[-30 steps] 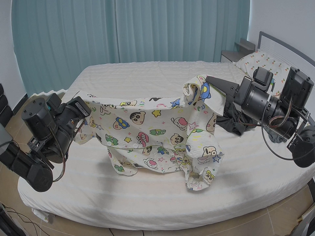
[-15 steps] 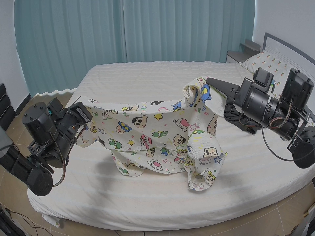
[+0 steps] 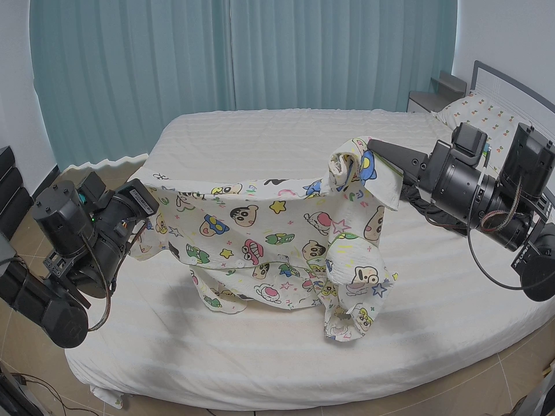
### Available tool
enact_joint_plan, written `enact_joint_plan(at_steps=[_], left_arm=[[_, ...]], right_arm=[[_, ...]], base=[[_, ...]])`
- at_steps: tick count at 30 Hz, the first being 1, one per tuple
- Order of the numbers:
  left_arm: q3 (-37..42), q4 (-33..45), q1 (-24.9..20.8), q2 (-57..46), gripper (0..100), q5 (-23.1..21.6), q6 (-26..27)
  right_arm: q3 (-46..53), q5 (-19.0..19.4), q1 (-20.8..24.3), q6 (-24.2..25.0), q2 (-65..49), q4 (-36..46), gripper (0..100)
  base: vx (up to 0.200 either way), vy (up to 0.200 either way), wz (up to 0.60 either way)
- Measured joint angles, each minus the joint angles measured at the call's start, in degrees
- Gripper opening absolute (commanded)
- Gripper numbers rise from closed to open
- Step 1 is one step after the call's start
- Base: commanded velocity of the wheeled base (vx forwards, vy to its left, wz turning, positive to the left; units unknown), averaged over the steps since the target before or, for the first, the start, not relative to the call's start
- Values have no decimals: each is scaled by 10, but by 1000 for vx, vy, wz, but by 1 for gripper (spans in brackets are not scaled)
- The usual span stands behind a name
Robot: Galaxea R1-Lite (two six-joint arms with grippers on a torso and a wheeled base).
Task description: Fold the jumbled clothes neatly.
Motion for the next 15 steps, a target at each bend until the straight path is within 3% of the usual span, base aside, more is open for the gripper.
enact_joint_plan(at_steps=[15], left_arm=[[27,0,-4,-33,0,0,-2]], right_arm=[[32,0,1,0,-42,0,0]], base=[[-200,0,0]])
